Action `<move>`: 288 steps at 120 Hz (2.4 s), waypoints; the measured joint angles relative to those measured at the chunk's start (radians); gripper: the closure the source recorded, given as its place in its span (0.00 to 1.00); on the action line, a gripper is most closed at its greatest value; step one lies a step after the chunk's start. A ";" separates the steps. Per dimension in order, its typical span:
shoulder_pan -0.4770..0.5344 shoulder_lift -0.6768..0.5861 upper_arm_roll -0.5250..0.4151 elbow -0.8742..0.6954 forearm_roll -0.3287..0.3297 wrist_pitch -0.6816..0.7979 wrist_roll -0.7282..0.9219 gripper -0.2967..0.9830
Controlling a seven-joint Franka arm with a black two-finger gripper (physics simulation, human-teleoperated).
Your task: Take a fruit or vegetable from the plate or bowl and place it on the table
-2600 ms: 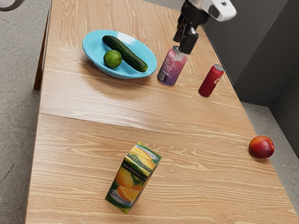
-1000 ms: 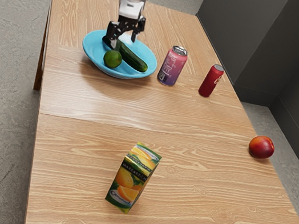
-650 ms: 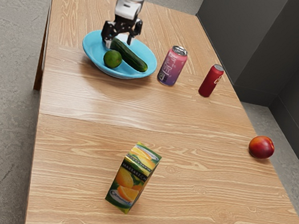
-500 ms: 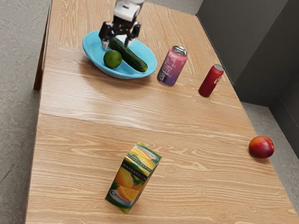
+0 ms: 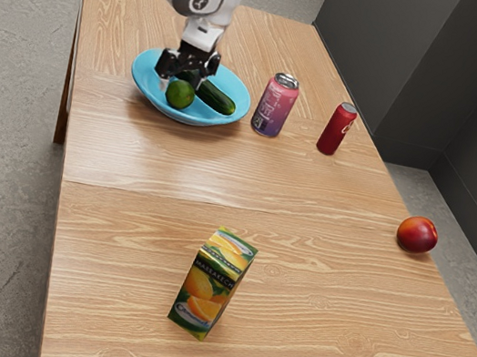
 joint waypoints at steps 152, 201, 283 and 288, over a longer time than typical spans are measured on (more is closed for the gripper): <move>0.007 -0.176 -0.235 0.078 0.022 -0.155 -0.147 0.65; 0.003 -0.181 -0.450 0.201 -0.052 -0.304 -0.358 0.66; -0.005 -0.127 -0.466 0.212 -0.117 -0.349 -0.623 0.26; -0.005 -0.127 -0.465 0.212 -0.117 -0.350 -0.631 0.25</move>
